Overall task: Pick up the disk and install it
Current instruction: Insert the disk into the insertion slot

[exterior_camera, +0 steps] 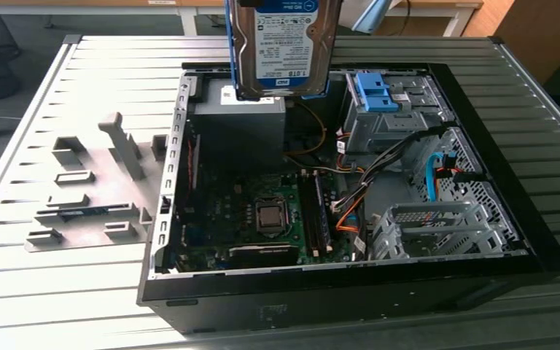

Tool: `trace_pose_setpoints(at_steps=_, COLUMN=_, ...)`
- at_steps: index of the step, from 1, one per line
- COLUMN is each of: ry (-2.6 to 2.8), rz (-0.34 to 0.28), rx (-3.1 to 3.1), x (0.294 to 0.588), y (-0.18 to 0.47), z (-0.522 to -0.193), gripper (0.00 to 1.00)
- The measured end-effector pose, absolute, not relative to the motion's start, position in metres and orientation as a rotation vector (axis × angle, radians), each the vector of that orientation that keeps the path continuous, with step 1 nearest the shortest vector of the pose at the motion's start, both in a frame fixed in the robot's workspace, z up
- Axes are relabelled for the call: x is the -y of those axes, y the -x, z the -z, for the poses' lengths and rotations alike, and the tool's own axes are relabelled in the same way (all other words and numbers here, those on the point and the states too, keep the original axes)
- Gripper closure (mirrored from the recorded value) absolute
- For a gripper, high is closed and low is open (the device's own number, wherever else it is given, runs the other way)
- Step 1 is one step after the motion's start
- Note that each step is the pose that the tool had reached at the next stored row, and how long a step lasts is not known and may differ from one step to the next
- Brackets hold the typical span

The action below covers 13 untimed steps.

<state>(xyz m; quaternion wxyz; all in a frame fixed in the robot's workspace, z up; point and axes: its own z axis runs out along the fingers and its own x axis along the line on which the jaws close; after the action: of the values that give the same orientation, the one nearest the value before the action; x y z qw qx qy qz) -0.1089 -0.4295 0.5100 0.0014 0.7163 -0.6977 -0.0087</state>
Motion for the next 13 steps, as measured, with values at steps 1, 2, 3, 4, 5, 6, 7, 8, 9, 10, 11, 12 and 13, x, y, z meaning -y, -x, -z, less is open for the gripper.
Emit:
trace_pose_setpoints(at_steps=1, ry=-2.248, rz=0.027, rx=2.19, x=0.431, y=0.109, z=-0.51, gripper=0.64)
trace_pose_setpoints(at_steps=2, ry=-2.248, rz=0.027, rx=2.19, x=0.433, y=0.109, z=-0.51, gripper=0.64)
trace_pose_setpoints(at_steps=3, ry=-2.248, rz=0.027, rx=2.19, x=0.436, y=0.109, z=-0.51, gripper=0.64)
trace_pose_setpoints(at_steps=4, ry=-2.248, rz=0.027, rx=2.19, x=0.439, y=0.109, z=-0.51, gripper=0.64)
trace_pose_setpoints(at_steps=5, ry=-2.248, rz=0.027, rx=2.19, x=0.443, y=0.109, z=-0.51, gripper=0.64)
trace_pose_setpoints(at_steps=6, ry=-2.248, rz=0.027, rx=2.19, x=0.445, y=0.109, z=-0.51, gripper=0.64)
trace_pose_setpoints(at_steps=7, ry=-2.248, rz=0.027, rx=2.19, x=0.448, y=0.109, z=-0.51, gripper=0.64)
trace_pose_setpoints(at_steps=8, ry=-2.248, rz=0.027, rx=2.19, x=0.451, y=0.109, z=-0.51, gripper=0.64)
trace_pose_setpoints(at_steps=9, ry=-2.248, rz=0.027, rx=2.19, x=0.453, y=0.109, z=-0.51, gripper=0.64)
trace_pose_setpoints(at_steps=10, ry=-2.248, rz=0.027, rx=2.19, x=0.455, y=0.109, z=-0.51, gripper=0.64)
trace_pose_setpoints(at_steps=11, ry=-2.248, rz=0.027, rx=2.19, x=0.458, y=0.109, z=-0.51, gripper=0.64)
trace_pose_setpoints(at_steps=12, ry=-2.248, rz=0.027, rx=2.19, x=0.459, y=0.109, z=-0.51, gripper=0.64)
trace_pose_setpoints(at_steps=13, ry=-2.248, rz=0.027, rx=2.19, x=0.46, y=0.109, z=-0.51, gripper=0.64)
